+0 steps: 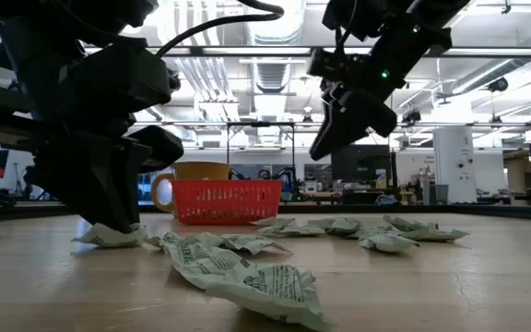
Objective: Pick and place Stevia / Truvia into bins
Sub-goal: Put the gray stevia packet into the red basket
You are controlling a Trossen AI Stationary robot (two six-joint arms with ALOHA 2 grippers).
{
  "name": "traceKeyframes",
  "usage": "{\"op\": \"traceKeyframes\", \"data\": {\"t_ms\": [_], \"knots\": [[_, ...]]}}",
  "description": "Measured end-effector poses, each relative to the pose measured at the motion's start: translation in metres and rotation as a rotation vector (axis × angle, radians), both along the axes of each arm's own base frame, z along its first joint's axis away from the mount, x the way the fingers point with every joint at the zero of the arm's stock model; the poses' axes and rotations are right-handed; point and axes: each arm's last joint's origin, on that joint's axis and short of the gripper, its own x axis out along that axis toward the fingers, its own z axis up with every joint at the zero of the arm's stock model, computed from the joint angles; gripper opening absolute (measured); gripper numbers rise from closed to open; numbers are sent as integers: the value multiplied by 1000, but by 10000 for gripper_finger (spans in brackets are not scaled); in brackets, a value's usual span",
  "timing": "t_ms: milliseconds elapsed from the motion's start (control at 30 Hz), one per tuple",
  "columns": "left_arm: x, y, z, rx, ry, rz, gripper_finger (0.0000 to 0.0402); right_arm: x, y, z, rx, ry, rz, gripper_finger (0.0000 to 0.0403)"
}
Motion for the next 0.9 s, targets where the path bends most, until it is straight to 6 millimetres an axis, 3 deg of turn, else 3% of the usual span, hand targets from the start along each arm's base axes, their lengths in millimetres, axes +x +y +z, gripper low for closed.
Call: {"op": "traceKeyframes", "data": {"t_ms": [167, 333, 500, 767, 900], "knots": [[-3, 3, 4, 48, 15, 28, 9, -13, 0, -9, 97, 118, -131, 114], [-6, 9, 22, 212, -28, 148, 10, -24, 3, -15, 263, 217, -208, 110], [-6, 13, 40, 353, -140, 266, 10, -17, 4, -13, 306, 153, -160, 103], [-6, 35, 51, 812, -295, 587, 10, -3, 6, -4, 321, 2, -59, 94], [0, 53, 50, 833, -266, 617, 10, -3, 6, -4, 323, 3, -54, 90]]}}
